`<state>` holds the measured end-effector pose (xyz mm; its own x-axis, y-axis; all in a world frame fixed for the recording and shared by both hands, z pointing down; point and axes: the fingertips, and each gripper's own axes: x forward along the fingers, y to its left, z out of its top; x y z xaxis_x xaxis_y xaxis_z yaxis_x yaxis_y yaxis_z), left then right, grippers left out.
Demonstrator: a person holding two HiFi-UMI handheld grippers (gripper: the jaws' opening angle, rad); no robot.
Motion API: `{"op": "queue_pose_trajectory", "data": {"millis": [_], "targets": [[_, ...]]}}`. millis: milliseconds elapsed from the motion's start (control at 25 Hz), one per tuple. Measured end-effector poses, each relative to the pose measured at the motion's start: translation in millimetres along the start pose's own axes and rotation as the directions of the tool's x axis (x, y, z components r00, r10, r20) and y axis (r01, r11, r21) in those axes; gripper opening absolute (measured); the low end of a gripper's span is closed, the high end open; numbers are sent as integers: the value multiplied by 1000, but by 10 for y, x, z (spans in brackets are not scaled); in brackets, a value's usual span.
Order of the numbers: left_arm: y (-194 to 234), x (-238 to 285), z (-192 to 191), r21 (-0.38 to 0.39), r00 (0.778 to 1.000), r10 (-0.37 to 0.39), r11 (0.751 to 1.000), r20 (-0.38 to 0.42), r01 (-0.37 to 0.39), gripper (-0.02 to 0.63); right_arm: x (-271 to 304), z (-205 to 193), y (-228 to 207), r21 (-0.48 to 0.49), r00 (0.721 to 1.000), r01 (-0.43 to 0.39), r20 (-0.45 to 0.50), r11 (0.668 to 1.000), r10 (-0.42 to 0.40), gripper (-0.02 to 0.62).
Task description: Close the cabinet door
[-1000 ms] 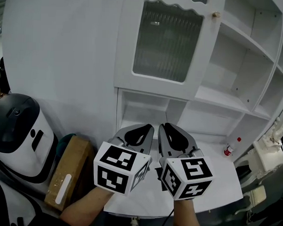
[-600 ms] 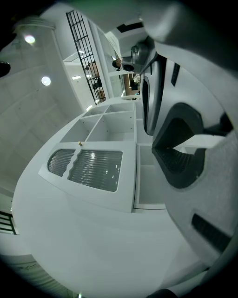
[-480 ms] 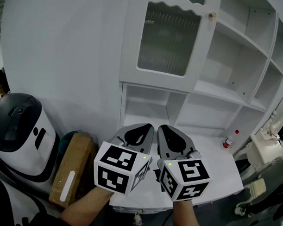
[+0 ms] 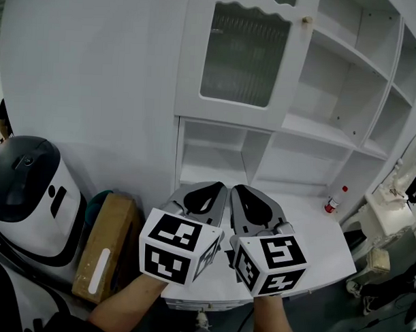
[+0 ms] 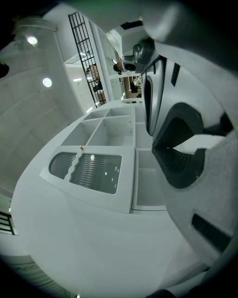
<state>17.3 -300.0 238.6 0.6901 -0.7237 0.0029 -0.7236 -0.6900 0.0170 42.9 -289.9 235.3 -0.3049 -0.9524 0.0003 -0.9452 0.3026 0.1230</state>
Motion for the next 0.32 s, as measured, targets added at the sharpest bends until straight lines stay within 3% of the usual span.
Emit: {"op": "queue_pose_trajectory", "data": {"millis": [320], "targets": [[-30,14,-3,-4,1000,-4,1000,1,4,12,-19,-12,-32,-7,1000,9,-2,1000,-9,30]]}}
